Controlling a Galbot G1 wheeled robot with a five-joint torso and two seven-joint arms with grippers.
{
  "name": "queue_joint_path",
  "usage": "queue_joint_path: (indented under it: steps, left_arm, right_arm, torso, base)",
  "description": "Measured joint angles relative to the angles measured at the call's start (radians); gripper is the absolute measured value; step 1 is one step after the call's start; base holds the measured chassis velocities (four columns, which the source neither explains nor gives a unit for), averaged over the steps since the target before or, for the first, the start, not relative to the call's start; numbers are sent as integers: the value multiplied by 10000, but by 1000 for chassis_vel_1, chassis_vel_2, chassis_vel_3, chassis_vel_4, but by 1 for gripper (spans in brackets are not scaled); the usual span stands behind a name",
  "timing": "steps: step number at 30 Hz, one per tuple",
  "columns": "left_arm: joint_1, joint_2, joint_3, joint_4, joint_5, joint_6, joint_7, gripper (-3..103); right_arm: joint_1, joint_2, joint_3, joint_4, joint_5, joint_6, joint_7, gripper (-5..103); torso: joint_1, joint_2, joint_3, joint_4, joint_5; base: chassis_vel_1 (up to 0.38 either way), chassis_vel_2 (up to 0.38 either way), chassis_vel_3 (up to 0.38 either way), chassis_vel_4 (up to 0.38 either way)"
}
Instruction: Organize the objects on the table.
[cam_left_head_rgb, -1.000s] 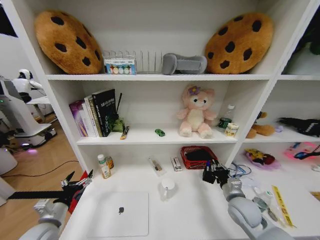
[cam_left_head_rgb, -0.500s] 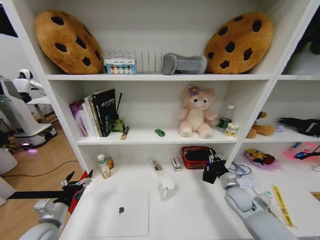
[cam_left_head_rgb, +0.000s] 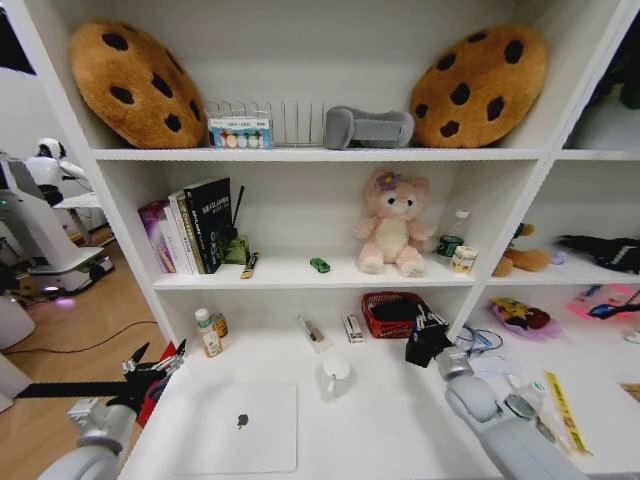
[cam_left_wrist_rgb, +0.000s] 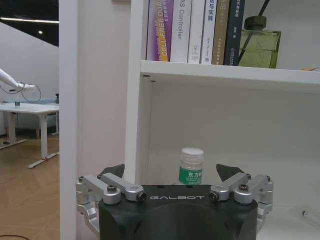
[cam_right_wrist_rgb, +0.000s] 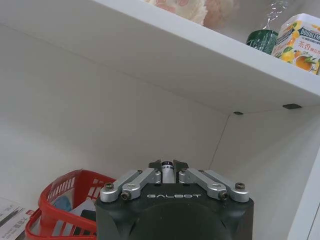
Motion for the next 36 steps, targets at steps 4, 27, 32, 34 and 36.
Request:
queue_joint_path:
  steps: [4, 27, 32, 34, 36]
  left_arm:
    - [0, 0, 0, 0, 0, 0, 0, 100]
    - [0, 0, 0, 0, 0, 0, 0, 100]
    - [0, 0, 0, 0, 0, 0, 0, 100]
    - [0, 0, 0, 1, 0, -1, 0, 100]
    - [0, 0, 0, 0, 0, 0, 0, 100]
  right_arm:
    - [-112, 4, 10, -4, -23, 5, -3, 8]
    - [-2235, -118, 792, 2733, 513, -364, 451, 91]
    - [-3668, 384, 1110, 3831, 163, -297, 598, 100]
    - [-4074, 548, 1228, 3987, -32, -215, 567, 100]
    - [-4958, 930, 1498, 4290, -284, 66, 429, 100]
  torso:
    - [-1, 0, 0, 1, 0]
    - [0, 0, 0, 1, -2]
    - [-1, 1, -1, 0, -3]
    - [-1, 1, -1, 1, 0]
    - [-1, 2, -1, -1, 0]
  base:
    - [0, 0, 0, 0]
    - [0, 0, 0, 0]
    - [0, 0, 0, 0]
    - [0, 0, 0, 0]
    - [0, 0, 0, 0]
